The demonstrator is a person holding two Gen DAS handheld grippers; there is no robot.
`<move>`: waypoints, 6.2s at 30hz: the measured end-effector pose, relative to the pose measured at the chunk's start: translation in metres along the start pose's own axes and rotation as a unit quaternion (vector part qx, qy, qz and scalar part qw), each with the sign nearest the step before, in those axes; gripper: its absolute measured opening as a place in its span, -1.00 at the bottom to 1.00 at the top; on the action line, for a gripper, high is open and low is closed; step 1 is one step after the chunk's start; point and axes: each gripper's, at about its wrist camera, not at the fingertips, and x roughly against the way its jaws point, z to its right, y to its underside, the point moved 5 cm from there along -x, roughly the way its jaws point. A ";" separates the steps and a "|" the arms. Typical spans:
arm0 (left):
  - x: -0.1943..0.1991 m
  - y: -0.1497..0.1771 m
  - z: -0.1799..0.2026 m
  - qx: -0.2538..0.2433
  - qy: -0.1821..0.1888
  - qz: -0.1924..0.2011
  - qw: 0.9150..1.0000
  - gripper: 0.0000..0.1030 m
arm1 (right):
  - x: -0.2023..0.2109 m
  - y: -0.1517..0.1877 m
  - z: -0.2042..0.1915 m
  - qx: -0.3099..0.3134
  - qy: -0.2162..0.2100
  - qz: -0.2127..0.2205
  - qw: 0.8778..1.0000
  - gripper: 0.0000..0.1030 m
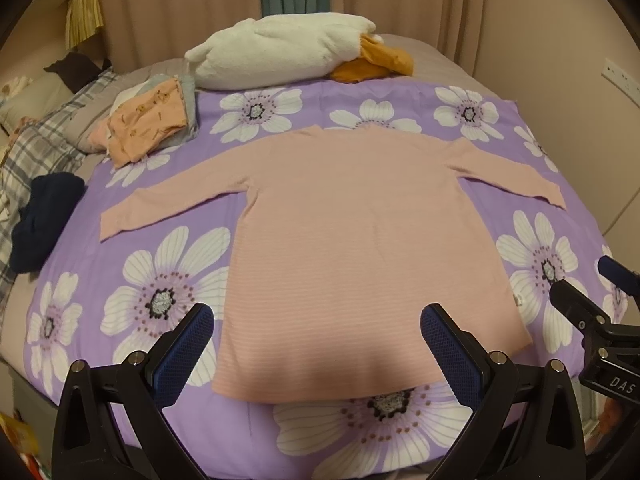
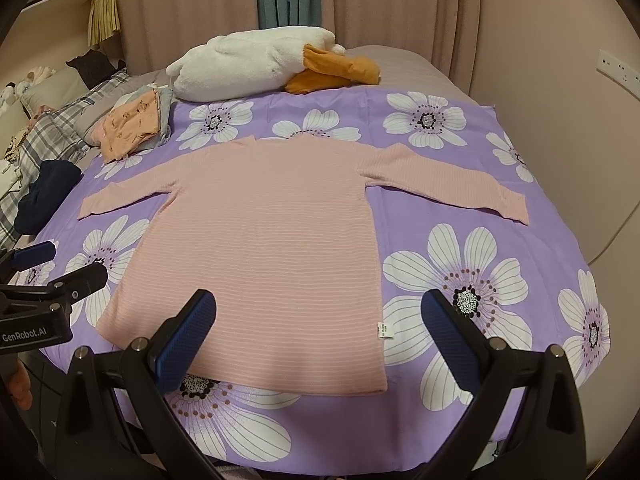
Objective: Fold small clothes
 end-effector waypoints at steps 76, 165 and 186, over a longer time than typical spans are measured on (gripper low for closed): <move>-0.157 -0.104 -0.024 0.151 0.163 0.011 0.975 0.98 | -0.259 0.009 0.298 -0.552 -0.043 0.070 0.830 -0.12; -0.190 -0.124 -0.219 0.395 0.199 0.045 0.896 0.32 | -0.285 0.112 0.196 -0.146 -0.212 -0.049 0.965 -0.28; -0.196 -0.069 -0.405 0.594 0.159 0.133 0.777 0.32 | -0.275 0.135 0.158 -0.156 -0.216 -0.067 0.962 -0.21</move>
